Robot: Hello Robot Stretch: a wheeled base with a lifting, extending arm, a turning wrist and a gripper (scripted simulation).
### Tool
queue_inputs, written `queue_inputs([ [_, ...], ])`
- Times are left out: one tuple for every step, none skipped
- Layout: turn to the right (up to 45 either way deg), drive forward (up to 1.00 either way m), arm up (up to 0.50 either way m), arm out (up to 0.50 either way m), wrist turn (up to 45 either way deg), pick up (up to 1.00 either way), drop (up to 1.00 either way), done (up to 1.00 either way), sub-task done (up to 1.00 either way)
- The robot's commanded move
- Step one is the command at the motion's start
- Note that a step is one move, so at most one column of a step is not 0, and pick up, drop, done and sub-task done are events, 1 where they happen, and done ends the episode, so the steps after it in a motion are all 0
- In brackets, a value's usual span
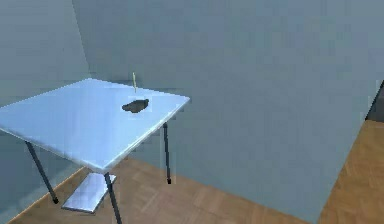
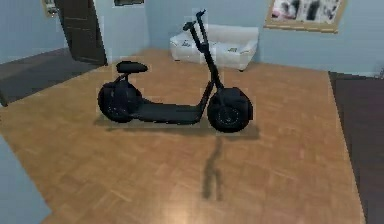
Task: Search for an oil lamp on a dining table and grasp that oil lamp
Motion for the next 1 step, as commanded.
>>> queue_inputs([
  [0.0,0.30,0.00,0.00,0.0,0.00,0.00,0.00,0.00],
])
